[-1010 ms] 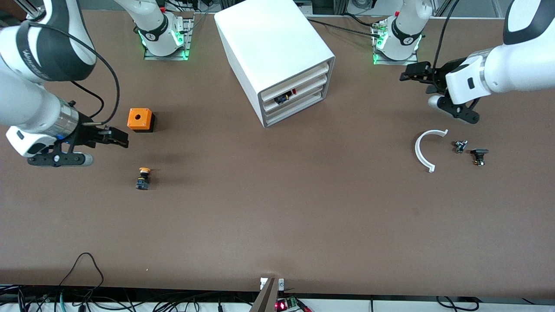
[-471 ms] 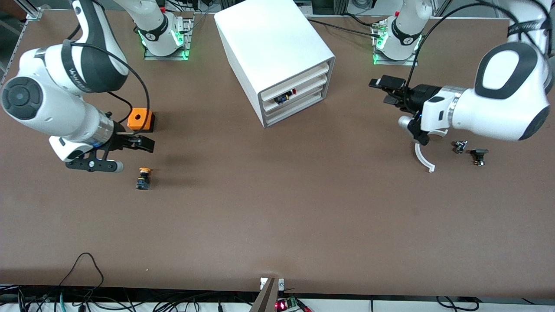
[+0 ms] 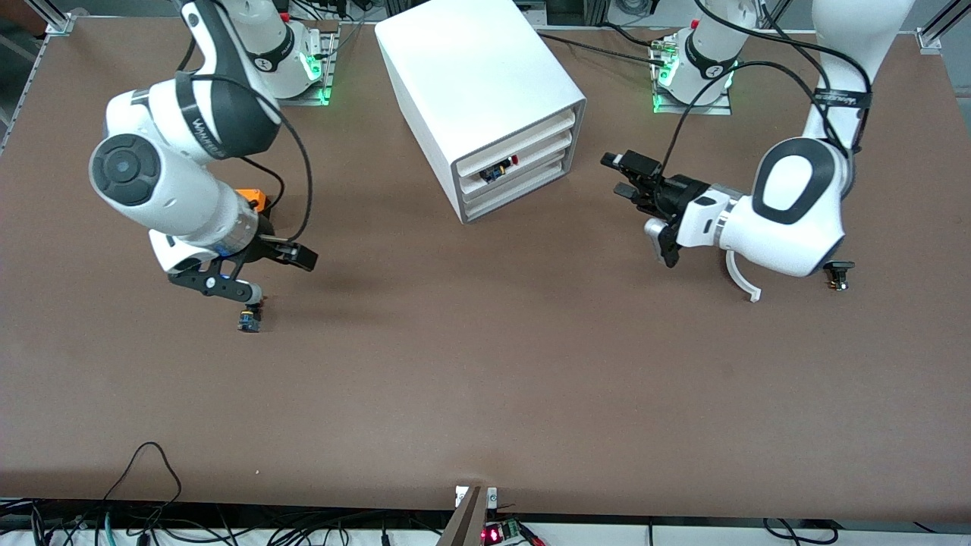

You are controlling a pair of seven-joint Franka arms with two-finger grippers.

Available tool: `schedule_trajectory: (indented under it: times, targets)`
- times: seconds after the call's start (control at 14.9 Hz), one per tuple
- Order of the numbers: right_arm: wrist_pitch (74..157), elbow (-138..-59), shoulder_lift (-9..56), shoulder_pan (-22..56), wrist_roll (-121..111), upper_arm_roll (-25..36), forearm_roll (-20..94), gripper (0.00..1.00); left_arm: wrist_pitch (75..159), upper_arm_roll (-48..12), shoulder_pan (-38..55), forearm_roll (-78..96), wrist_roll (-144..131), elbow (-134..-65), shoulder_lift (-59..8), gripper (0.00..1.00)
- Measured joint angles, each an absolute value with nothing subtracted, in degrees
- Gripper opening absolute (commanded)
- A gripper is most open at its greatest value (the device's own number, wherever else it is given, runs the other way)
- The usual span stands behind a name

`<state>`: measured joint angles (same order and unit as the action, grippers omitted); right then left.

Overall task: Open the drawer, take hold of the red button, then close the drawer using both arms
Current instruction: 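Move the left gripper to the drawer handle while the right gripper advances, then pull the white drawer open with the left gripper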

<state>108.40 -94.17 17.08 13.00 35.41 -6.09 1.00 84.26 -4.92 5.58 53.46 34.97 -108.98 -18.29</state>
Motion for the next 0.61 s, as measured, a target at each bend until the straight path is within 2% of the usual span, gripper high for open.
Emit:
schedule_trajectory:
  times: [0.2, 0.34, 0.4, 0.47, 0.61]
  targets:
    - [109.84, -94.16, 17.31, 15.65, 41.75, -6.12, 1.00, 0.99, 88.77, -6.13, 5.67, 58.08, 45.00, -115.34, -18.34, 0.75]
    - [110.66, -94.02, 17.61, 15.96, 43.90, -6.10, 2.25, 0.99, 92.60, -7.60, 5.70, 61.22, 51.88, -119.99, -18.40, 0.66]
    - [111.07, -93.71, 17.81, 15.95, 44.79, -5.99, 3.53, 0.99, 94.22, -8.48, 5.73, 62.25, 54.03, -121.87, -18.41, 0.55]
    - [111.27, -93.14, 18.06, 15.92, 45.50, -5.90, 4.65, 0.99, 95.56, -9.20, 5.77, 62.86, 55.79, -123.26, -18.43, 0.49]
    - [111.36, -91.60, 18.79, 15.89, 47.62, -5.88, 5.67, 0.99, 96.81, -9.94, 5.80, 63.25, 58.59, -124.93, -18.48, 0.49]
